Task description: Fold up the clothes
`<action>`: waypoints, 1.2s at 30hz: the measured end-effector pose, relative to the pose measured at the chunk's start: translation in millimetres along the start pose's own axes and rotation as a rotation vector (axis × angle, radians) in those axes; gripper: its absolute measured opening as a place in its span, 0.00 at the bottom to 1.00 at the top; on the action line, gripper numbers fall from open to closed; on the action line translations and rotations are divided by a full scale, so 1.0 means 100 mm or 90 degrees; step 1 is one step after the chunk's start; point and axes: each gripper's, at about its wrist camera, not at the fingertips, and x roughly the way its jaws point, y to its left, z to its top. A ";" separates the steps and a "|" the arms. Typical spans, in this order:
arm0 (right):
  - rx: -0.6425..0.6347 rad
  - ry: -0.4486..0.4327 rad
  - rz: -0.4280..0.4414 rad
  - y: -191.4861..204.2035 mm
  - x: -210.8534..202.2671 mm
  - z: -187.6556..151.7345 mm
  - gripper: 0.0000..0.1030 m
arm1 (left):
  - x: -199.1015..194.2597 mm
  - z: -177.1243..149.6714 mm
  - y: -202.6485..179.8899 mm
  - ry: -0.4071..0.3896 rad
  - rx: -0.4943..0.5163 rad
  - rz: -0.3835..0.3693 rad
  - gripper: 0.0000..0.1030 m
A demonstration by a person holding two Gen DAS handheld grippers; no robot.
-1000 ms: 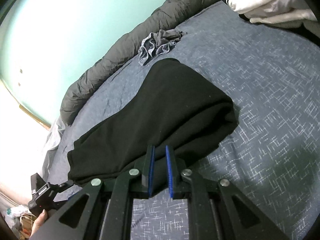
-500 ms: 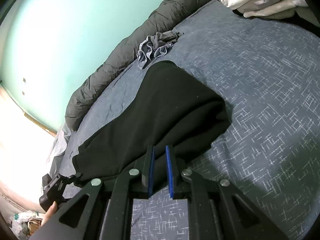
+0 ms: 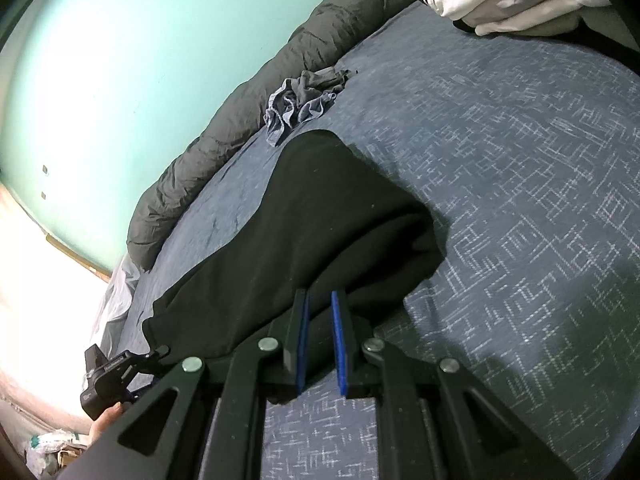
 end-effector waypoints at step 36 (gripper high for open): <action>0.060 -0.042 0.000 -0.46 -0.30 0.25 0.10 | 1.04 -1.38 -2.79 0.177 0.429 -0.056 0.56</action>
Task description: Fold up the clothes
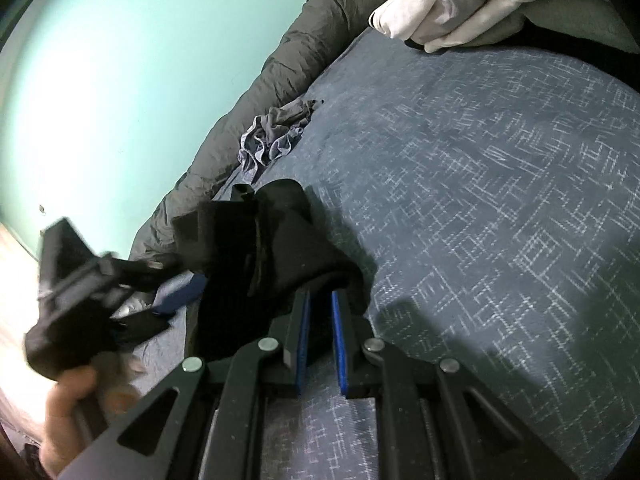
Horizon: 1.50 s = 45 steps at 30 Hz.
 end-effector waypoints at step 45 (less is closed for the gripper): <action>-0.166 0.159 0.005 0.79 0.84 0.69 0.13 | -0.16 -0.43 1.14 0.011 -0.092 0.079 0.64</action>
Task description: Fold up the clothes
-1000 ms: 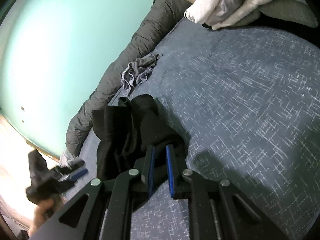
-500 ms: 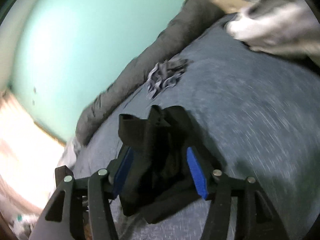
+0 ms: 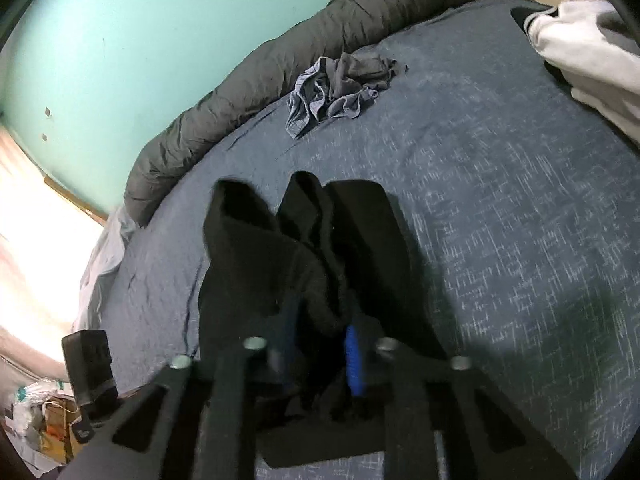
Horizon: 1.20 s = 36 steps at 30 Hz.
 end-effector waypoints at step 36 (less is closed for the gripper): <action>-0.098 0.073 -0.080 0.16 0.54 0.75 0.43 | 0.00 0.00 -0.03 0.002 0.010 -0.008 0.66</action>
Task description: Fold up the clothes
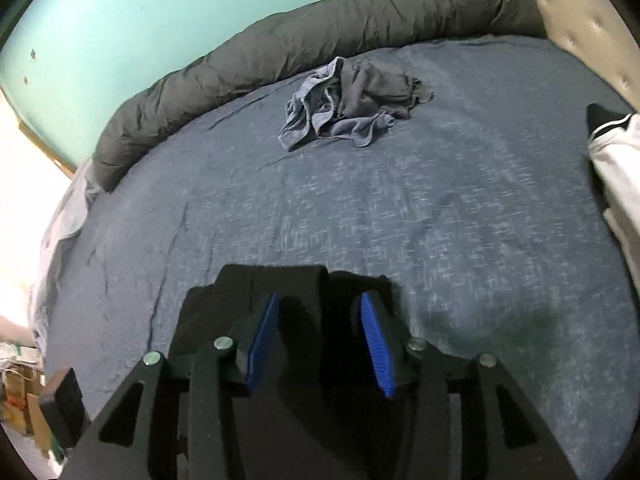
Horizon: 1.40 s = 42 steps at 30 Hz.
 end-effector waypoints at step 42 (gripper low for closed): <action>-0.127 0.010 -0.062 -0.15 0.02 -1.00 0.04 | 0.08 0.05 -0.22 0.002 0.023 0.021 0.68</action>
